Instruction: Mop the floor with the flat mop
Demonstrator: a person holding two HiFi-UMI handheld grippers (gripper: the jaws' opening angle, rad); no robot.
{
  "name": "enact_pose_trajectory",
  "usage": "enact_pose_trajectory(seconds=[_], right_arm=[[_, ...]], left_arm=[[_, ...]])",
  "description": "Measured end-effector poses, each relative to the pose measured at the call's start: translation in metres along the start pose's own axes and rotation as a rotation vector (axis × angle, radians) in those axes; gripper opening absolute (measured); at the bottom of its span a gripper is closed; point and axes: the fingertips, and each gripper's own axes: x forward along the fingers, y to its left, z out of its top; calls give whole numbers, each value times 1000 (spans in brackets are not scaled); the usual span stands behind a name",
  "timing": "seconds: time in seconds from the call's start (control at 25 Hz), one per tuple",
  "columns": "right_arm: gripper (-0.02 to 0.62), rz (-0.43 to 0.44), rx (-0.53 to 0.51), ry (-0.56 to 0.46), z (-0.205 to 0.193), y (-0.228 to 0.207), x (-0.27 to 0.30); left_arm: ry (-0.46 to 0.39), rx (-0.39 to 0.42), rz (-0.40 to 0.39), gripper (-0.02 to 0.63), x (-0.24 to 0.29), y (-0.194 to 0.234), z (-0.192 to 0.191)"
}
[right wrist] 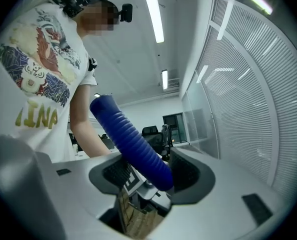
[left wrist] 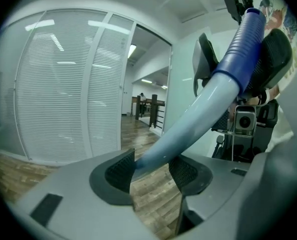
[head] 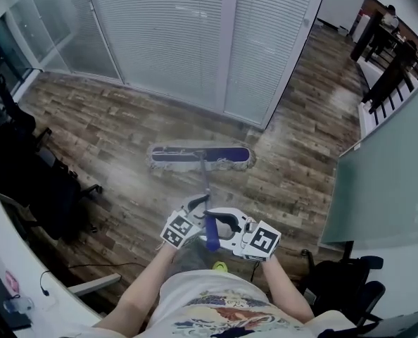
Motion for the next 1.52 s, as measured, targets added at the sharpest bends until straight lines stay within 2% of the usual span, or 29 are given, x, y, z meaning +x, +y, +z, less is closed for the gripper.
enact_pose_trajectory(seconds=[0.32,0.56,0.76,1.0,1.16,1.28,1.44,1.52], right_arm=[[225,36,-3,1,-11,92,-62],[225,37,-26,-55,-5,102,-84],[228,71,0,-37,-12,93,-77],[232,92,2,-146,16,60,-60],[236,113,9,-84,8,40,-45],[239,124,-26,-38,1,20,-30],[242,117,-45,-10,-2,-21,-2],[242,100,-19,-20,4,-47,16]], left_arm=[[-13,-25,9,193,-17,-109,-16],[-18,-19,6,193,-11,-132,-11],[-2,-10,6,192,-8,-120,-14],[-52,-6,10,192,-4,-86,8],[-41,0,3,192,1,-62,6],[-8,16,-6,192,9,-36,2],[11,20,-12,192,19,13,3],[1,12,-9,192,22,43,9]])
